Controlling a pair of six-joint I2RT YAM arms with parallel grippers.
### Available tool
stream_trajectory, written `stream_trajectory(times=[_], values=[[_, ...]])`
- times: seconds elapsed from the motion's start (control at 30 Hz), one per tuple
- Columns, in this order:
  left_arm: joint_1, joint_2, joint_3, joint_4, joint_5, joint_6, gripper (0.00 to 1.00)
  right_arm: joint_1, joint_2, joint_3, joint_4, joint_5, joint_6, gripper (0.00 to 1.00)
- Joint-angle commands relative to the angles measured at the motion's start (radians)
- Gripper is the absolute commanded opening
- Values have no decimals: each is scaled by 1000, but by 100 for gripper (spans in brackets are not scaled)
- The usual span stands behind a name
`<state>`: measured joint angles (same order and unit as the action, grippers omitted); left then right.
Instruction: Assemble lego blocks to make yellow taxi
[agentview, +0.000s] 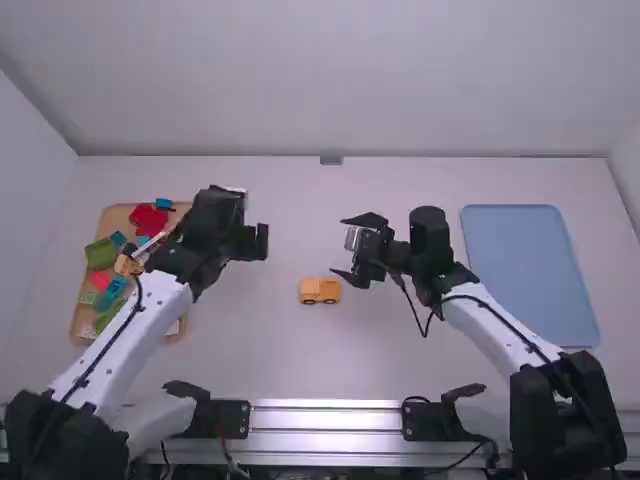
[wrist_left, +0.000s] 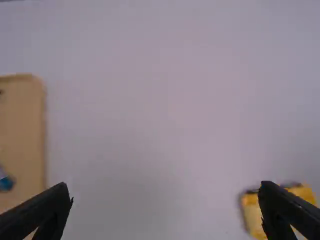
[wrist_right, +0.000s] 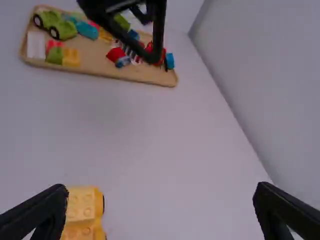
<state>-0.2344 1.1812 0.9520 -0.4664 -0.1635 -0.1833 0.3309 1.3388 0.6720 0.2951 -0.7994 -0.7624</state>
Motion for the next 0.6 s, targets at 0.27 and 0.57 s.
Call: stream_trajectory(times=[0.27,0.57], values=[[66,-188,34,-146,-359,-332,99,23,79,104,86,35,296,99],[220,-258,35,-256,-364,-412,99,34,212,386,-221,-212,116,99]])
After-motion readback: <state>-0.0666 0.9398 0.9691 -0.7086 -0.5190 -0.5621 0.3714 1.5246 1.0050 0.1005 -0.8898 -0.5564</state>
